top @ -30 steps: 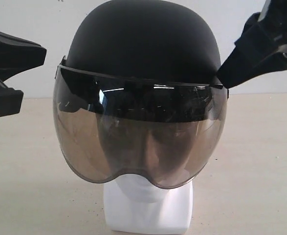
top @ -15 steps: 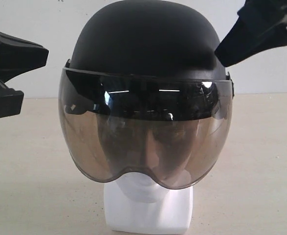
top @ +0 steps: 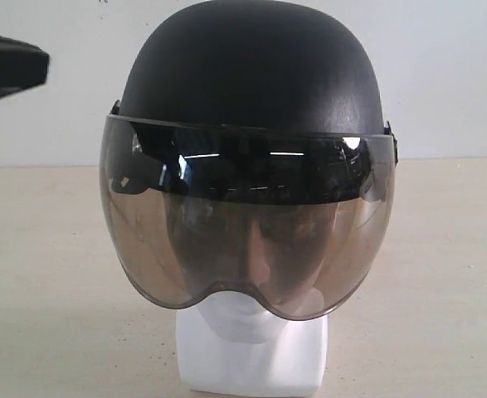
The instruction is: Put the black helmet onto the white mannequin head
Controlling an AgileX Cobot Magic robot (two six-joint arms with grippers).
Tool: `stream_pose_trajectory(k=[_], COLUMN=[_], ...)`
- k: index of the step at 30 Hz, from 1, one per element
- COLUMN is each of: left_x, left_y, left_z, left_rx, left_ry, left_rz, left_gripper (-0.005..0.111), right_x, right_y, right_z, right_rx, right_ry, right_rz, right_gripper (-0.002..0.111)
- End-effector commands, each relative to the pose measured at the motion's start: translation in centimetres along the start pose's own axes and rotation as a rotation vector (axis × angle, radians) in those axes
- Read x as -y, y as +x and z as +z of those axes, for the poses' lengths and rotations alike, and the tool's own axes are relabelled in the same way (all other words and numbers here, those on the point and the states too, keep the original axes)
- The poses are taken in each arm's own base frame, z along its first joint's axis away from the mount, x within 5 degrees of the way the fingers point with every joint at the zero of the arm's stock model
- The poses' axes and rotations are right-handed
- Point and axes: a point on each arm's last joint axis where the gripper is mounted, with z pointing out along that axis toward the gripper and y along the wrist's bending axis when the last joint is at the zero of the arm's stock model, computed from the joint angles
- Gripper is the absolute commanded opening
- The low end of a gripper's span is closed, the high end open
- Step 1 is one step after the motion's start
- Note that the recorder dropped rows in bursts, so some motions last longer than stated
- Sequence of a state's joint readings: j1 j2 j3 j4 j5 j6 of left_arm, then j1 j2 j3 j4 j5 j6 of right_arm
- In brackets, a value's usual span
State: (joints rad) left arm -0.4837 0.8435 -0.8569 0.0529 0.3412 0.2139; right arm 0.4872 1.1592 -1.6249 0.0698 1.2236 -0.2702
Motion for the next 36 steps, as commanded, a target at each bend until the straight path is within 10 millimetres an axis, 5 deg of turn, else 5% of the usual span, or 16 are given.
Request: stream_pose_trajectory(k=[1,3,5,11,16,30,36], left_x=[-1.6,-3.0,-3.0,-2.2,-2.2,-2.2,-2.2], left_y=[-0.5,1.7,3.1,6.0,6.0,6.0,6.0], left_z=[-5.8,-8.9,-10.2,-10.6,-10.6,-10.6,-10.6], left_rx=[0.076,-0.033,-0.022,-0.043,-0.042,-0.042,-0.042], left_ry=[-0.146,-0.356,-0.412,-0.414,-0.414,-0.414,-0.414], left_rz=[-0.104,-0.171,-0.243,-0.228,-0.228,-0.228,-0.228], left_gripper=[0.004,0.004,0.004,0.004,0.004,0.004,0.004], right_x=[-0.8,-1.7,-2.4,-3.7,-4.0,-3.9,-3.0], right_y=[2.1,5.1,8.0,14.7,15.9,15.8,17.0], right_z=[-6.4,-9.8,-10.1,-4.8,-3.1,-3.2,-3.0], right_rx=[0.204,0.447,0.542,0.516,0.442,0.459,0.616], right_ry=[0.063,0.114,0.135,0.117,0.098,0.101,0.287], right_rz=[0.079,0.082,0.081,0.131,0.139,0.140,0.236], right_gripper=[0.000,0.000,0.000,0.000,0.000,0.000,0.000])
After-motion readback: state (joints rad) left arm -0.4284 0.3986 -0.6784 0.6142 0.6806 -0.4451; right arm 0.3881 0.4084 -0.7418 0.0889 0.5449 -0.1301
